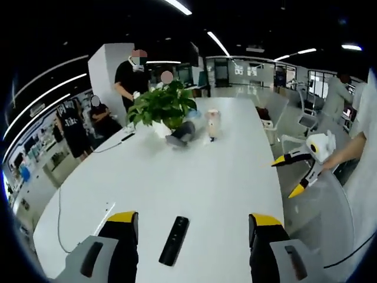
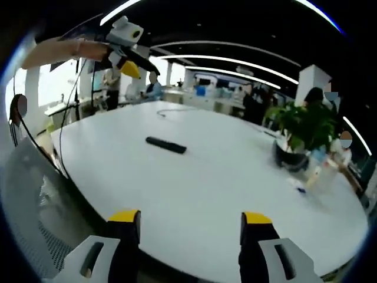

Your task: Press the specified remote control buttons in sequence, fully releasing each button before pressing the next.

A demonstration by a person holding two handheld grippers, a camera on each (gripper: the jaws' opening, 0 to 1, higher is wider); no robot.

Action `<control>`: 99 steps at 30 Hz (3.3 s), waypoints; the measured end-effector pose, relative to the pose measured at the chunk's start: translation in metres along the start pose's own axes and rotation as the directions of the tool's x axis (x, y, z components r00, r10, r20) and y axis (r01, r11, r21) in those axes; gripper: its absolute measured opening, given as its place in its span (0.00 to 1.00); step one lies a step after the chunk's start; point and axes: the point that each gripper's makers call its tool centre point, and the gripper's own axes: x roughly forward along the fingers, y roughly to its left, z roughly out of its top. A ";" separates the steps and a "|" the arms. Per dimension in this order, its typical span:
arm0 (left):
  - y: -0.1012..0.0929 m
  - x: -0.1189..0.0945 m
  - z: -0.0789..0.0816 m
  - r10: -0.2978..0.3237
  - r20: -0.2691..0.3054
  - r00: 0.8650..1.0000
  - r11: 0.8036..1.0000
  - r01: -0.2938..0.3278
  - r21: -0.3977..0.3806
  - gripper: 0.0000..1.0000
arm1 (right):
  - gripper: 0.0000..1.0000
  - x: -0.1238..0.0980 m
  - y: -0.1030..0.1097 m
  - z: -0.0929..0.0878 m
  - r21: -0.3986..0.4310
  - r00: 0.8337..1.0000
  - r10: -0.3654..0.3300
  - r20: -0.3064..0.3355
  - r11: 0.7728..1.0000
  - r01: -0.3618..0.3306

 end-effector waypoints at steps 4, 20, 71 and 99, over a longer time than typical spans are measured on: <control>0.010 0.025 -0.025 -0.041 -0.073 0.996 0.999 0.040 -0.011 0.84 | 0.67 0.000 0.002 0.000 -0.040 1.000 0.002 -0.015 0.999 -0.003; 0.030 0.092 -0.111 -0.102 -0.223 0.969 0.991 0.079 -0.110 0.71 | 0.51 -0.007 -0.017 -0.005 0.015 0.998 -0.067 0.000 0.998 0.067; 0.050 0.121 -0.114 -0.129 -0.365 0.922 0.990 0.140 0.003 0.63 | 0.47 0.023 -0.004 0.012 0.089 1.000 0.018 0.015 0.996 -0.019; 0.059 0.112 -0.178 -0.110 -0.404 0.908 0.989 0.138 0.042 0.32 | 0.41 0.027 -0.007 0.010 0.084 1.000 0.024 -0.008 0.996 -0.023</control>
